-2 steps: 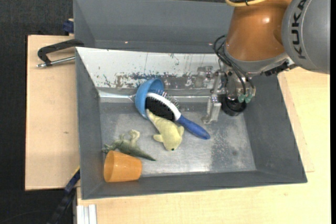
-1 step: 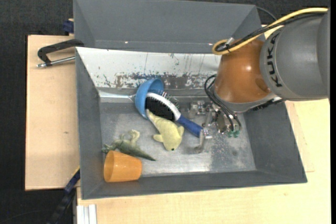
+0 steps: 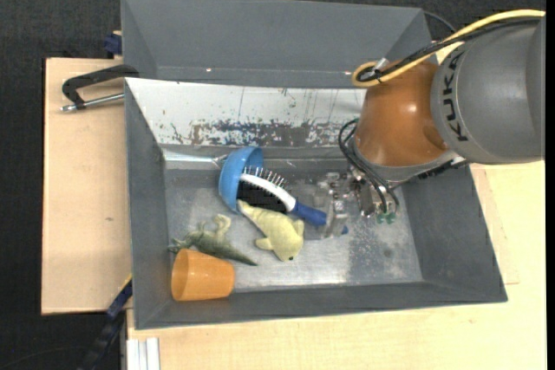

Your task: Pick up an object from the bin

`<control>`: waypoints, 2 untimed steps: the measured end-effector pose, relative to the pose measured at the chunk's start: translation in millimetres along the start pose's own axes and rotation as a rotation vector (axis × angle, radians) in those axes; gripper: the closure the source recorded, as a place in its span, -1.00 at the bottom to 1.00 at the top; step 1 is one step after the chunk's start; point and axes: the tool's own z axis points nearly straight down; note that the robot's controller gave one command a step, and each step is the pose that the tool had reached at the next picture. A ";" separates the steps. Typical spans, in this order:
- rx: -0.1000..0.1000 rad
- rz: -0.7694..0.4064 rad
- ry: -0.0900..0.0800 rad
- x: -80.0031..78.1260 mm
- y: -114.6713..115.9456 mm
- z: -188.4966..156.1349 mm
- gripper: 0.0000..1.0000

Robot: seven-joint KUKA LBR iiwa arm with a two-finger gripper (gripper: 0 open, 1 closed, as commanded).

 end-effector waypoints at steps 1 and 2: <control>0.001 -0.018 -0.015 -16.2 5.0 -200.3 1.00; -0.001 -0.482 0.007 57.0 -15.6 -120.9 1.00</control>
Offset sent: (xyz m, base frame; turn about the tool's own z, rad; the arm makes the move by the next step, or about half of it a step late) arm 0.0130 0.0051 0.1936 -0.0191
